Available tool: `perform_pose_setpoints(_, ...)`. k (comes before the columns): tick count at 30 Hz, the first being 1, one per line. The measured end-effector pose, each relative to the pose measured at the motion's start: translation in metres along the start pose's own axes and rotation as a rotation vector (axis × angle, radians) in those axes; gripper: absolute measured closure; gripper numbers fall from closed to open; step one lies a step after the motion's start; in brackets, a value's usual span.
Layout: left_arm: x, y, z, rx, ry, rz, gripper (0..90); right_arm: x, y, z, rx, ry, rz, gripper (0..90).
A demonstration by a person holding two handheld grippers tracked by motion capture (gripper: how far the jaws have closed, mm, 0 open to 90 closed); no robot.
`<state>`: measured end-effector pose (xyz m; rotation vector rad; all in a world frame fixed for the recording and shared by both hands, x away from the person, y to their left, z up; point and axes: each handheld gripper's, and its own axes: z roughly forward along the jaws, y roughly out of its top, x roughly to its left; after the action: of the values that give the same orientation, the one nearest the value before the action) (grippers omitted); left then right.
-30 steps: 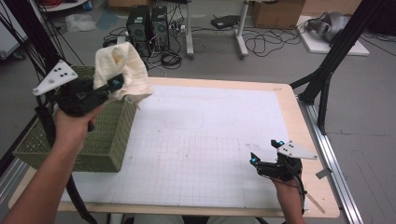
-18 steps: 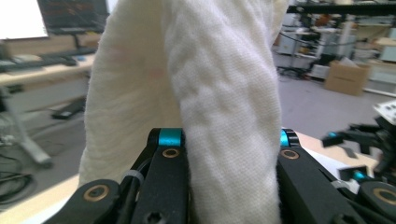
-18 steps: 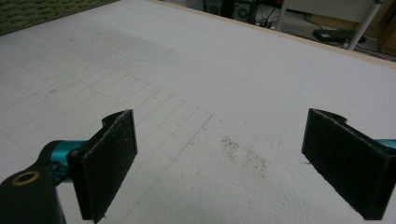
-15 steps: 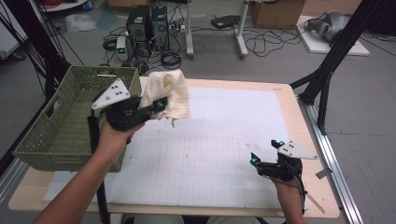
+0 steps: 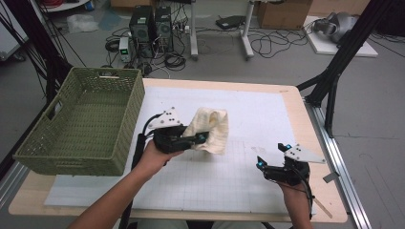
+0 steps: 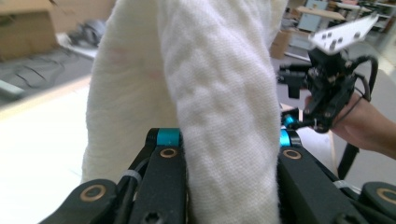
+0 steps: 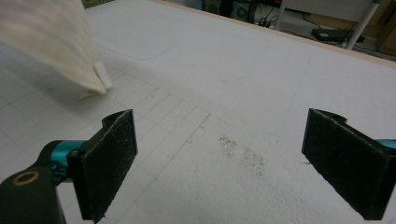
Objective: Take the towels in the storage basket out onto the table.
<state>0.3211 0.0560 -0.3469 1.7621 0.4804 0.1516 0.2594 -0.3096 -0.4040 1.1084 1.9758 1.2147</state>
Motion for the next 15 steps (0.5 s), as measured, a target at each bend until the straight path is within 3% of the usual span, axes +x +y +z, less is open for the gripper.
perform_pose_setpoints(4,0.005,-0.014,0.022,0.052,-0.022,-0.030,75.6,-0.001,-0.001,-0.001,0.001,-0.003,-0.001,9.6)
perform_pose_setpoints(7,0.013,-0.023,0.038,0.100,-0.003,-0.035,75.0,-0.002,-0.002,-0.001,0.003,-0.002,0.006,9.7)
perform_pose_setpoints(13,0.030,-0.043,0.069,0.158,0.034,-0.096,72.3,-0.002,-0.003,0.001,0.011,-0.001,-0.002,9.6)
perform_pose_setpoints(15,0.036,-0.050,0.077,0.168,0.068,-0.117,69.8,-0.002,-0.003,0.002,0.014,0.002,-0.002,9.7)
